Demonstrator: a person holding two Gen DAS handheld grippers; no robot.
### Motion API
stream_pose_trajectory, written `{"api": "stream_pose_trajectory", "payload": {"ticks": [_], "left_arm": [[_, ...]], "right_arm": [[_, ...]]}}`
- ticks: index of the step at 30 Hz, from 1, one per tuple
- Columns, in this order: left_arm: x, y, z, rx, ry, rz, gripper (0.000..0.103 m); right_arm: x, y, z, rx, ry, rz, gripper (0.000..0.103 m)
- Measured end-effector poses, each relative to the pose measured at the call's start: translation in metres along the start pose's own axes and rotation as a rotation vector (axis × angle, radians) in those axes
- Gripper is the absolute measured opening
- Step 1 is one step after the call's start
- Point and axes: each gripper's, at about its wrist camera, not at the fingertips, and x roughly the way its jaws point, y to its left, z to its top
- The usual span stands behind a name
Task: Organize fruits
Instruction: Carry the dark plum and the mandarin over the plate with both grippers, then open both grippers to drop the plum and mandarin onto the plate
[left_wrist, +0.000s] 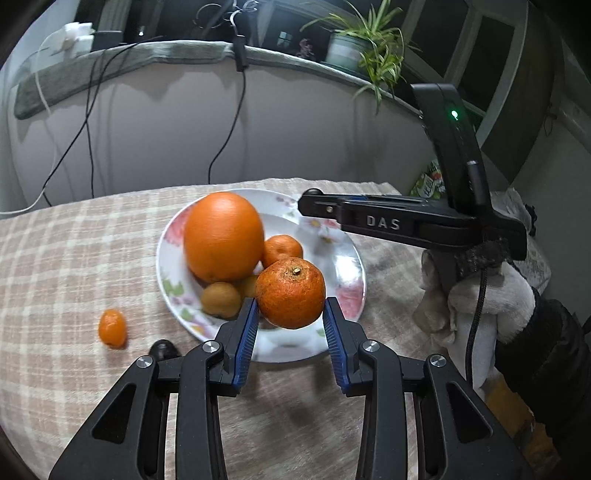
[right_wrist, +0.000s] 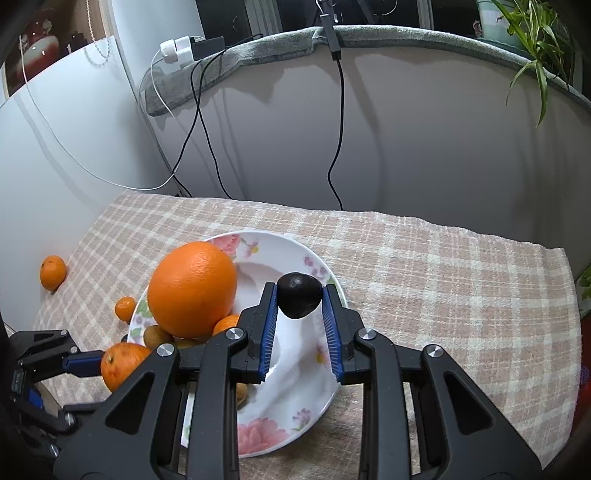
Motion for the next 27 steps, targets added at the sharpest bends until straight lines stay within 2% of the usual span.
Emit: {"api": "stream_pose_trajectory", "payload": {"ticks": [8, 27], "left_arm": [[0.009, -0.005, 0.001, 0.02, 0.023, 0.012, 0.035], [0.014, -0.009, 0.006, 0.027, 0.021, 0.033, 0.036]], "right_arm": [[0.002, -0.005, -0.003, 0.011, 0.005, 0.009, 0.025], [0.001, 0.001, -0.003, -0.014, 0.017, 0.009, 0.026]]}}
